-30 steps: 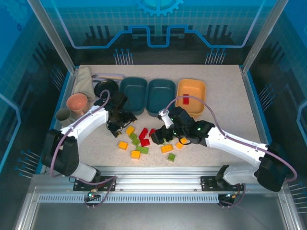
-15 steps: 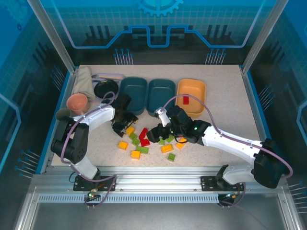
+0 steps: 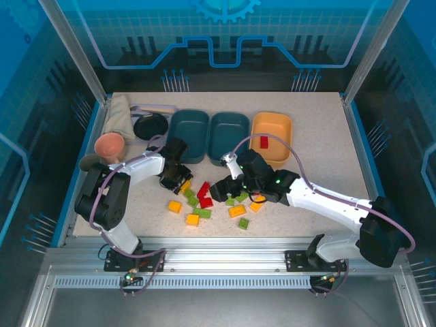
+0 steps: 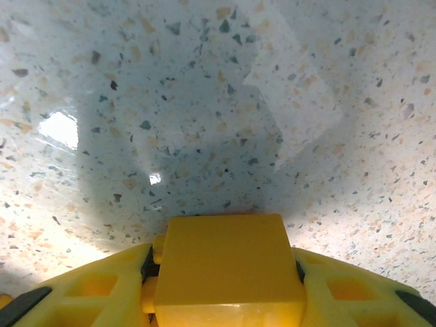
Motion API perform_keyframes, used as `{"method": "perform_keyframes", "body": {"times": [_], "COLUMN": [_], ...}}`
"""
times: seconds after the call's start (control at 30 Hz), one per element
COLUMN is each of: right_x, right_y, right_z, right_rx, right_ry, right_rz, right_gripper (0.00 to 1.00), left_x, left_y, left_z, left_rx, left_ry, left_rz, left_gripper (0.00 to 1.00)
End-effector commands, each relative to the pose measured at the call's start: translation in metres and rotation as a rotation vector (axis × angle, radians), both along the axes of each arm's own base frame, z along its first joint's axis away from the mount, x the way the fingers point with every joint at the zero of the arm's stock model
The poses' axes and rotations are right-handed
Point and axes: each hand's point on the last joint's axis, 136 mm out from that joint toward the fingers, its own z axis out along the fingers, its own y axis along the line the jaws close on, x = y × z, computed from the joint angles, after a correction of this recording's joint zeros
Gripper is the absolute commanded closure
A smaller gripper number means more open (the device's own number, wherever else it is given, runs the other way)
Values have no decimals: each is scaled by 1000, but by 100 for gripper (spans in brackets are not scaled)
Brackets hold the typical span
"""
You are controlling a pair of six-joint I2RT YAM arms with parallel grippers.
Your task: Sort the legos into containers by color
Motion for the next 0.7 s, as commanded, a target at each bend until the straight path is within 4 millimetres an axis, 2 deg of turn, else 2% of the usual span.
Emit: {"method": "perform_keyframes", "body": {"times": [0.0,0.17,0.3,0.43,0.57,0.67], "right_x": [7,22,46,79,112,128], "right_y": [0,-9,-17,-20,-26,-31], "right_z": [20,62,89,113,120,120], "right_rx": [34,102,197,284,313,314], "right_ry": [-21,-125,-172,-195,-167,-148], "right_rz": [-26,-106,-204,-296,-379,-420], "right_gripper": [13,13,12,12,12,12], "left_x": [-2,5,36,85,137,171], "left_y": [11,20,25,21,15,10], "left_z": [24,90,121,126,112,96], "left_rx": [71,132,184,189,173,181], "left_ry": [-34,-145,-221,-240,-229,-221], "left_rz": [-14,-94,-183,-240,-275,-311], "left_gripper": [59,60,59,59,57,56]}}
